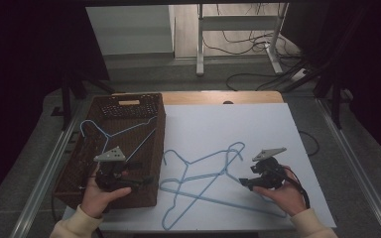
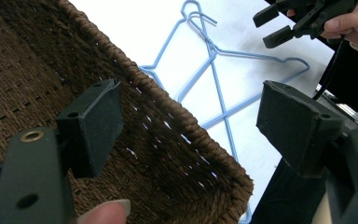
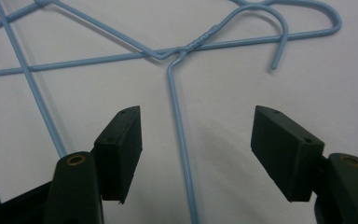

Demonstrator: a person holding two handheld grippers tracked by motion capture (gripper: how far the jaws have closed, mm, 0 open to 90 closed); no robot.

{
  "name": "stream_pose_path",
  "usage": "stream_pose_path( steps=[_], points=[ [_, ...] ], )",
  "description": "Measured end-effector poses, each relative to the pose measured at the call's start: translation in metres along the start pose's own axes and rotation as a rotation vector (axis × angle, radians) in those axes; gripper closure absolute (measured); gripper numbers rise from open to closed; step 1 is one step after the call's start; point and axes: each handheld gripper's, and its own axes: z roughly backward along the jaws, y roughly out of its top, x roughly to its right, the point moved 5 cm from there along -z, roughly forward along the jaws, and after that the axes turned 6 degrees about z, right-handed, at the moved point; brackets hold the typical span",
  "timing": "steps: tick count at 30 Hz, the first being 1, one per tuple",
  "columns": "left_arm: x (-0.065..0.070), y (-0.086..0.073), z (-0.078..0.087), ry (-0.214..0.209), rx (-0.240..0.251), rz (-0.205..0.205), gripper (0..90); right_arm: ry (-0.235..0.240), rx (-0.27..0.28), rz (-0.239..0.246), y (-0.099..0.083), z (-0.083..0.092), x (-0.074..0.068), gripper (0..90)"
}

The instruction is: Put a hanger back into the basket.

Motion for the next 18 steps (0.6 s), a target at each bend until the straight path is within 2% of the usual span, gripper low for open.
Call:
stream_pose_path(
  steps=[10, 18],
  points=[
    [0.002, -0.001, -0.002, -0.004, -0.009, -0.006, 22.9, 0.003, -0.056, 0.024, 0.006, -0.012, -0.006, 40.7],
    [0.004, 0.0, -0.003, -0.01, -0.012, -0.008, 23.2, 0.002, -0.105, 0.056, 0.016, -0.028, -0.009, 47.0]
  ],
)
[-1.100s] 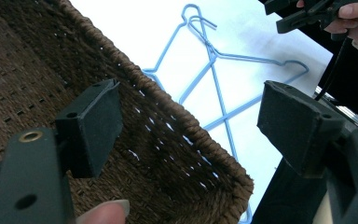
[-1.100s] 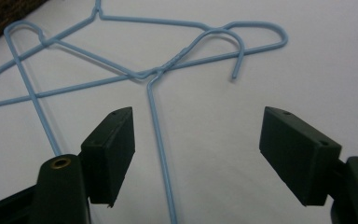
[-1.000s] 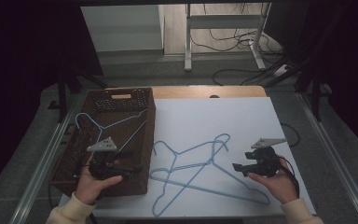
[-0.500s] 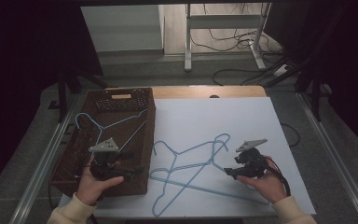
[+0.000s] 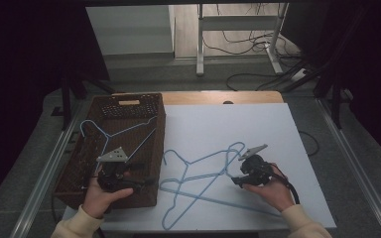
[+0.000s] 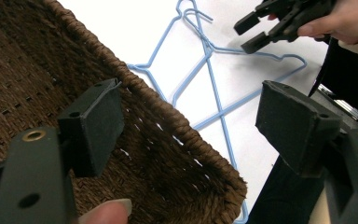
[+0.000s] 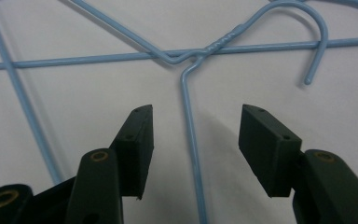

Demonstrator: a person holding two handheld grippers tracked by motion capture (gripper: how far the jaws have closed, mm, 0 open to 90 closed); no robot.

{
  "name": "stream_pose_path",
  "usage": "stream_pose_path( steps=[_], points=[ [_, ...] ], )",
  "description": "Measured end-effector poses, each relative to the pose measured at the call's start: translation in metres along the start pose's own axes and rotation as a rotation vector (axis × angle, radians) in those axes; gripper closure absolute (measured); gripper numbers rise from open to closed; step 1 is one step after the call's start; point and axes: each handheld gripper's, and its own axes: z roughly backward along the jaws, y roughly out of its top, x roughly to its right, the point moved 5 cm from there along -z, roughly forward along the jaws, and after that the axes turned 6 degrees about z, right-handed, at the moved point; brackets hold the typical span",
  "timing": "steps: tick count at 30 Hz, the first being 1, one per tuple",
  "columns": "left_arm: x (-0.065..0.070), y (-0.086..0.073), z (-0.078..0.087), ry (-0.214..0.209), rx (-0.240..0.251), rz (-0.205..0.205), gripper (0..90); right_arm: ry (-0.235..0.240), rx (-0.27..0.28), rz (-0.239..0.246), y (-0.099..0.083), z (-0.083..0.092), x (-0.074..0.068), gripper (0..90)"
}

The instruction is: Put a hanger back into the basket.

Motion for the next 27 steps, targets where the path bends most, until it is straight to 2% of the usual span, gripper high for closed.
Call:
stream_pose_path(
  steps=[13, 27],
  points=[
    [0.0, 0.0, 0.001, 0.002, 0.0, 0.003, 23.3, -0.01, -0.093, 0.07, 0.011, -0.023, -0.003, 62.2],
    [0.0, 0.0, 0.0, -0.002, -0.002, 0.0, 23.5, 0.004, -0.102, 0.096, 0.014, -0.025, -0.005, 71.5]
  ],
)
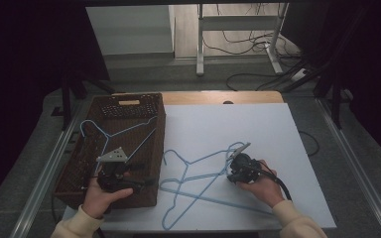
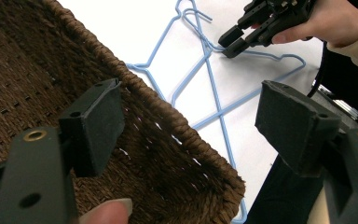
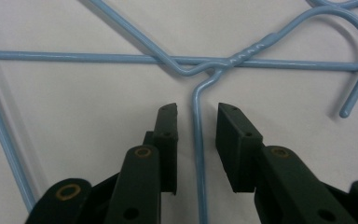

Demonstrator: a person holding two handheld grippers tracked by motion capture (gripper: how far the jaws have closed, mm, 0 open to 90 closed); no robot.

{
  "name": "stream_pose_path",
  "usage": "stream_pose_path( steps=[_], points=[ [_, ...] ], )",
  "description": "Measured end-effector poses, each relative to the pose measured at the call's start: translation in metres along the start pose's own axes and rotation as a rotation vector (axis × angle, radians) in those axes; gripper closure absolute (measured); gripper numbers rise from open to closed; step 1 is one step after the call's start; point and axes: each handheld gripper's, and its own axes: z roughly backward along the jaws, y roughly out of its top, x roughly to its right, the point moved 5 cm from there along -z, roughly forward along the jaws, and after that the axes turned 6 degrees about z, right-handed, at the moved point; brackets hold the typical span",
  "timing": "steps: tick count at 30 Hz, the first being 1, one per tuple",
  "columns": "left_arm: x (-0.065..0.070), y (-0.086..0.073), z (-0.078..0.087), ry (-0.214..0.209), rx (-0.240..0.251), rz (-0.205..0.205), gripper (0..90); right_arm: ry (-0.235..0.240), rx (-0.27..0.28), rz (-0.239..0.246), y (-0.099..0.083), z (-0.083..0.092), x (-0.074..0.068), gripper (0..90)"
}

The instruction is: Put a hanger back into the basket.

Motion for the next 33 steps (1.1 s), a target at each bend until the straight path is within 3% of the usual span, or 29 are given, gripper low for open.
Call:
stream_pose_path(
  steps=[16, 25, 33],
  points=[
    [0.001, -0.001, 0.0, -0.001, -0.004, -0.001, 23.6, 0.019, 0.0, 0.013, -0.001, 0.0, 0.0, 85.3],
    [0.0, 0.0, 0.001, -0.002, -0.001, 0.0, 23.8, 0.017, -0.004, 0.043, -0.003, 0.002, 0.0, 87.1],
    [0.001, 0.0, 0.002, -0.004, 0.002, 0.002, 23.9, 0.004, -0.005, 0.022, -0.012, 0.011, 0.008, 87.2]
  ],
)
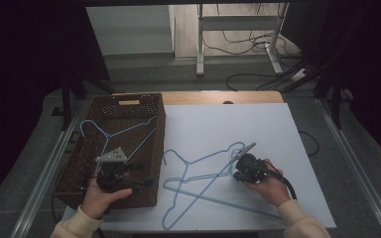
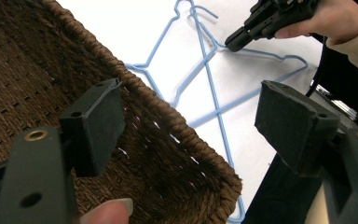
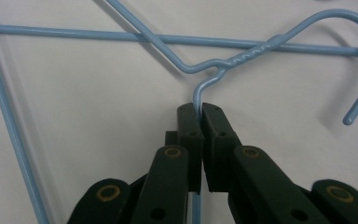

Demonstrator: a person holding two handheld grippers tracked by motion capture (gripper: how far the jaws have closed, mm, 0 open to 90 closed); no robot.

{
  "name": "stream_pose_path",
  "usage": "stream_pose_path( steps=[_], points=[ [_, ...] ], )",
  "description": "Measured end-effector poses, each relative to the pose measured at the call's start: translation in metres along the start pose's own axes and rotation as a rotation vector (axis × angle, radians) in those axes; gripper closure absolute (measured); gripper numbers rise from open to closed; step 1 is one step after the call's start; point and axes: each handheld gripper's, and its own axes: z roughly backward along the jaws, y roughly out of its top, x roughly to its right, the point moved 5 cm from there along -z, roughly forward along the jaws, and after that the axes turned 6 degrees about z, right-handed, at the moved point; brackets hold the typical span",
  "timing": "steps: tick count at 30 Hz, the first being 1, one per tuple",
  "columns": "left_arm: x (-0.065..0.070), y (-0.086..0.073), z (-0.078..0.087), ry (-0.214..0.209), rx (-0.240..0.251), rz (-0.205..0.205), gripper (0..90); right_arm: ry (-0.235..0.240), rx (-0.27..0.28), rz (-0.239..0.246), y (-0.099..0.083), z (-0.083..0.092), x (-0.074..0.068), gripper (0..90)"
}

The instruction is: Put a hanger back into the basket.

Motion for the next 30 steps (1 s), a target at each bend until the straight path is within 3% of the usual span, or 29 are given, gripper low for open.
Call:
stream_pose_path(
  steps=[3, 11, 24, 30],
  points=[
    [0.0, 0.0, 0.0, 0.0, 0.0, 0.001, 23.9, -0.004, 0.009, -0.012, -0.002, 0.003, 0.002, 87.2],
    [0.001, 0.001, -0.001, -0.002, -0.001, -0.001, 23.9, -0.043, 0.037, -0.122, -0.016, 0.015, 0.016, 87.3],
    [0.006, 0.002, -0.006, -0.012, -0.014, -0.017, 24.6, -0.038, 0.117, -0.106, -0.017, 0.031, 0.015, 87.3],
    [0.007, 0.002, -0.007, -0.014, -0.015, -0.019, 24.8, -0.05, 0.156, -0.176, -0.018, 0.04, 0.02, 87.3]
  ],
)
